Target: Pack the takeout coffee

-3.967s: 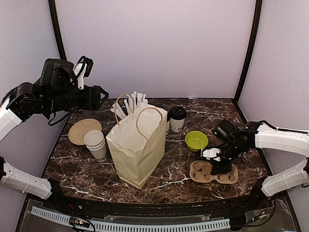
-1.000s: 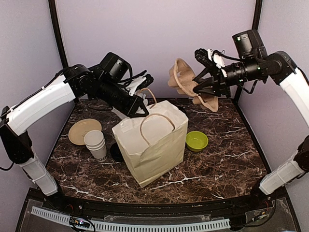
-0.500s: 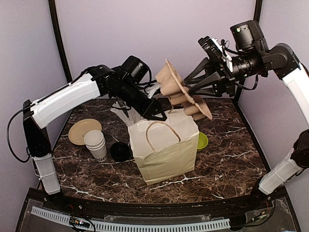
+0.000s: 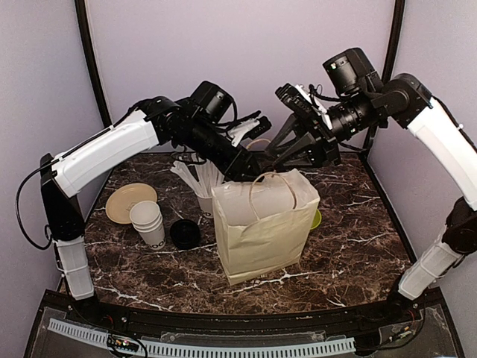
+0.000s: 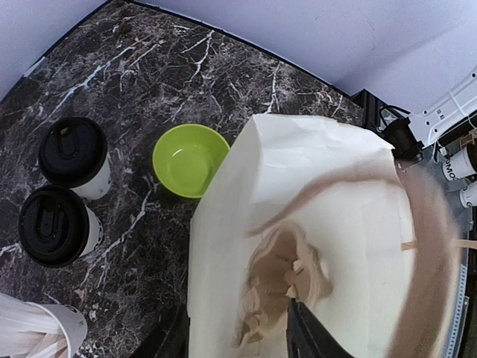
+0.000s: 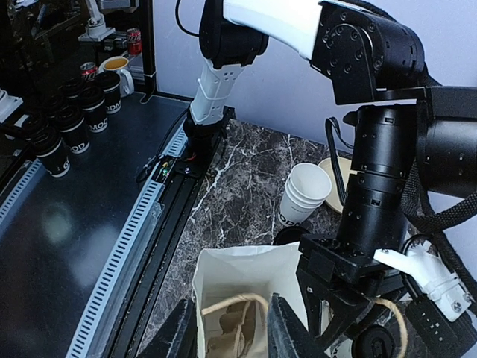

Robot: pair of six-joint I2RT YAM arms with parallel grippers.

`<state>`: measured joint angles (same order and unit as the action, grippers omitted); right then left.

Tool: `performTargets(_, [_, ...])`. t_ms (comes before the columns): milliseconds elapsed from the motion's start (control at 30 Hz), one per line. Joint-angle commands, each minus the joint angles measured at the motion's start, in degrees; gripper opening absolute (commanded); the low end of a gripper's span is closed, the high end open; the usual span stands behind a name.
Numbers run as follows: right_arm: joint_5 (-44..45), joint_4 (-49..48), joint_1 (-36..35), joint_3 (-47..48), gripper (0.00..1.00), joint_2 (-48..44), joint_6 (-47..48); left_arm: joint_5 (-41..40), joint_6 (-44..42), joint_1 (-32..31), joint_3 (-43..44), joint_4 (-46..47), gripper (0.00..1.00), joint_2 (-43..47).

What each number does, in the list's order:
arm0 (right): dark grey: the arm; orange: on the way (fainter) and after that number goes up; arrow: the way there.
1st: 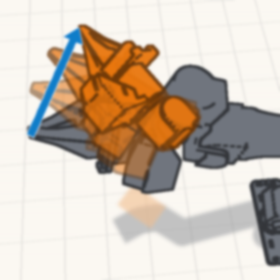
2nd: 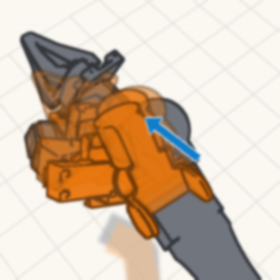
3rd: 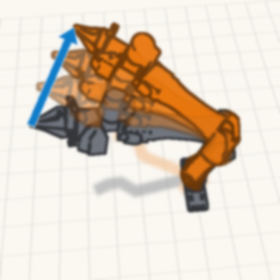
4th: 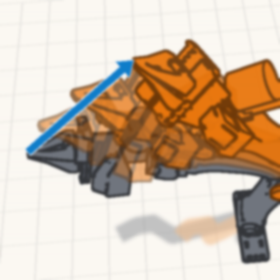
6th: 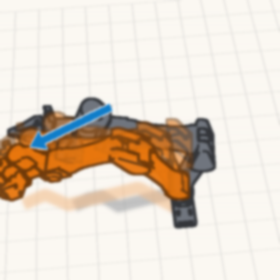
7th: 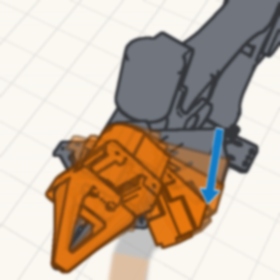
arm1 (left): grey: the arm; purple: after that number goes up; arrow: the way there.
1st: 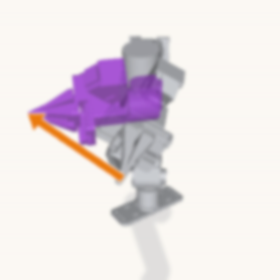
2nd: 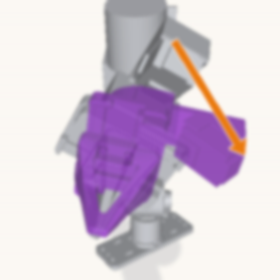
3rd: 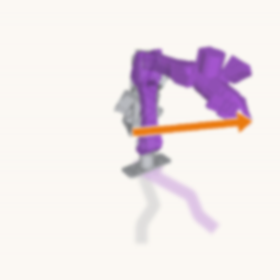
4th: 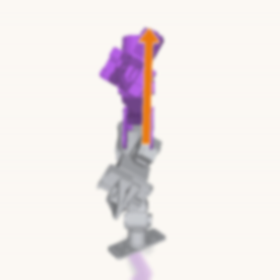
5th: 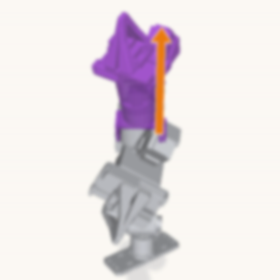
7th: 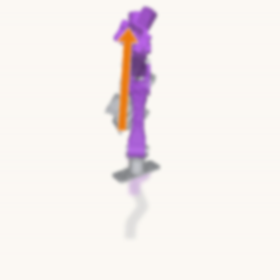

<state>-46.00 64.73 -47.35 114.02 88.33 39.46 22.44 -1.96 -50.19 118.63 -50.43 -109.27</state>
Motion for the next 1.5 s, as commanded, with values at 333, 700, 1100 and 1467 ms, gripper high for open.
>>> performTargets(333, [6.66,-3.01,1.30,-7.05,0.37,-4.17,-1.28,-9.15,0.13,0.31,-3.99,5.97,0.52,12.22])
performTargets(700, [13.18,-4.50,1.41,-17.15,0.44,-7.68,-1.73,-8.35,1.60,0.22,-17.99,8.23,0.47,23.69])
performTargets(1100, [12.23,-11.73,10.88,-8.63,0.75,-4.12,-8.66,-8.49,1.14,-4.33,-24.04,10.14,0.49,28.59])
performTargets(1467, [5.09,-12.11,10.79,-6.09,0.53,4.95,-10.83,-9.73,1.77,-5.14,-26.90,11.60,0.49,30.59])
